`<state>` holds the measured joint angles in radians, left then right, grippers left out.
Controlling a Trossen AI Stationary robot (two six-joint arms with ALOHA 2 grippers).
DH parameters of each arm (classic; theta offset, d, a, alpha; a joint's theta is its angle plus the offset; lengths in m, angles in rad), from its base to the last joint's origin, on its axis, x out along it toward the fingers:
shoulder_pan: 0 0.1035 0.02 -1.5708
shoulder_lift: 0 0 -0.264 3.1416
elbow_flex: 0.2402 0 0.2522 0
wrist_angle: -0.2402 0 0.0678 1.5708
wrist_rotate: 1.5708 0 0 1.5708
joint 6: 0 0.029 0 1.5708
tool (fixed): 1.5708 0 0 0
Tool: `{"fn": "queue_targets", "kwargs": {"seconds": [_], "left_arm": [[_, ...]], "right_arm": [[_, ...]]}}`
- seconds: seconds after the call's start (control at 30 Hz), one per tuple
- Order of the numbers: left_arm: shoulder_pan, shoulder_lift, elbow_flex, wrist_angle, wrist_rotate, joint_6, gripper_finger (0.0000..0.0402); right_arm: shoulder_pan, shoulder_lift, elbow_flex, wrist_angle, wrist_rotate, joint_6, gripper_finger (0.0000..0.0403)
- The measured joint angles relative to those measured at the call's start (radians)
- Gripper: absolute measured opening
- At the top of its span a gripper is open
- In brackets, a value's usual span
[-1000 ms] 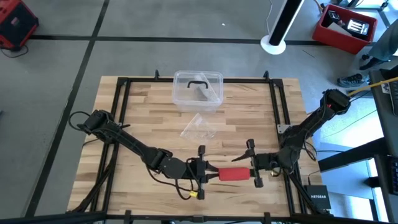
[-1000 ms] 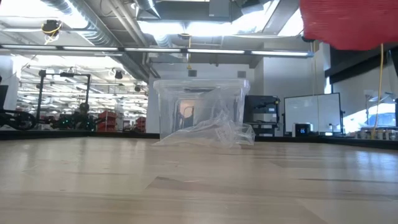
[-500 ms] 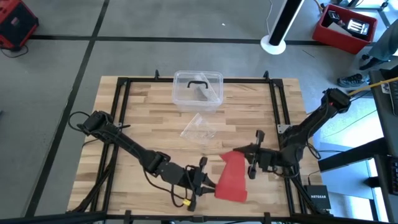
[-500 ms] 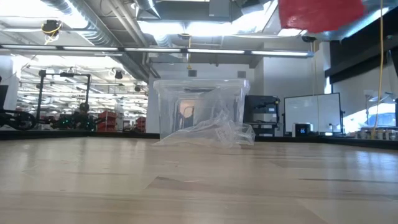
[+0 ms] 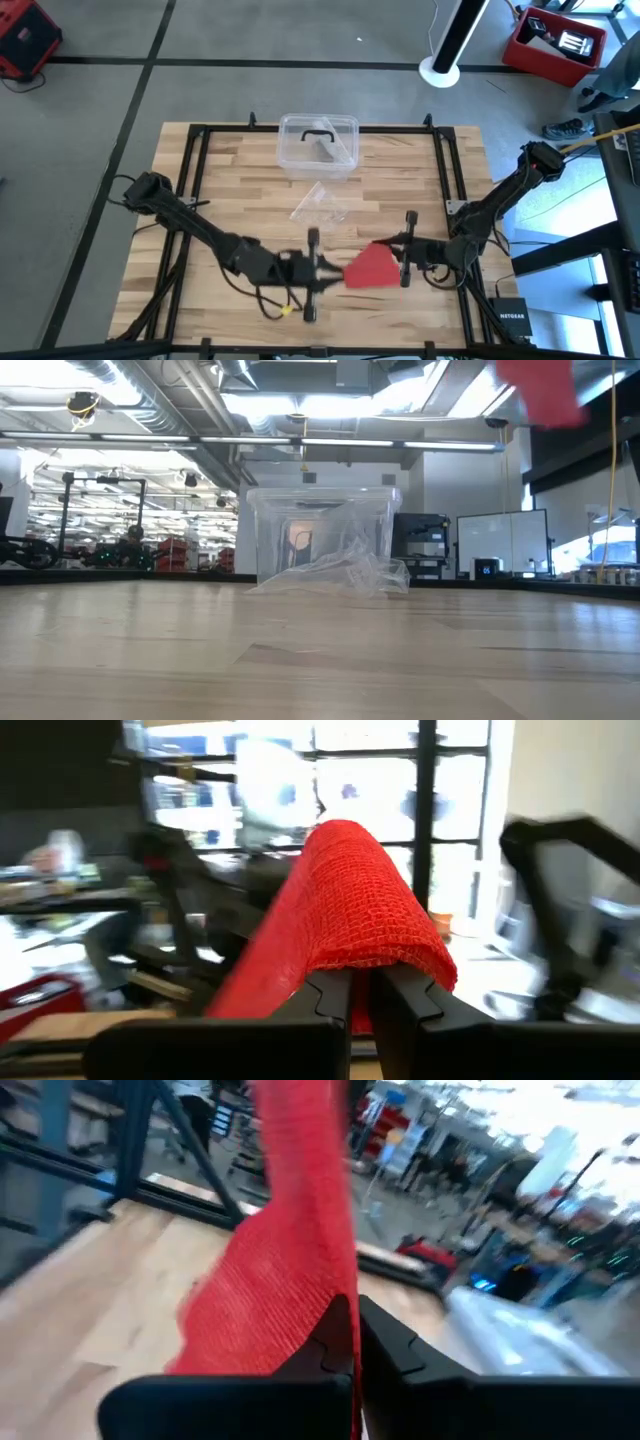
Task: Roll bandage
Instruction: Roll the red bandage
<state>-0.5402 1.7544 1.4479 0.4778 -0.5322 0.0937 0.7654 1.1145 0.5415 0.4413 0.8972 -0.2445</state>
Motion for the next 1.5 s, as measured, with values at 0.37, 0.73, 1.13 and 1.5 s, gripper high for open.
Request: {"fn": "queue_targets", "kwargs": {"seconds": [0.37, 0.73, 1.13, 1.5], "left_arm": [[0.106, -0.031, 0.000, -0.246, -0.128, 0.022, 0.0013], [0.128, -0.028, 0.000, -0.271, -0.106, 0.036, 0.0013], [0.128, -0.028, 0.000, -0.278, -0.096, 0.016, 0.0013], [0.121, -0.028, 0.000, -0.281, -0.096, 0.007, 0.0013]], "right_arm": [[-0.001, 0.003, -0.001, -0.051, -0.131, 0.370, 0.0004], [-0.001, 0.003, -0.001, -0.020, -0.140, 0.379, 0.0020], [-0.009, 0.003, -0.001, -0.066, -0.116, 0.453, 0.0123], [-0.009, 0.003, -0.001, -0.139, -0.037, 0.422, 0.0175]]}}
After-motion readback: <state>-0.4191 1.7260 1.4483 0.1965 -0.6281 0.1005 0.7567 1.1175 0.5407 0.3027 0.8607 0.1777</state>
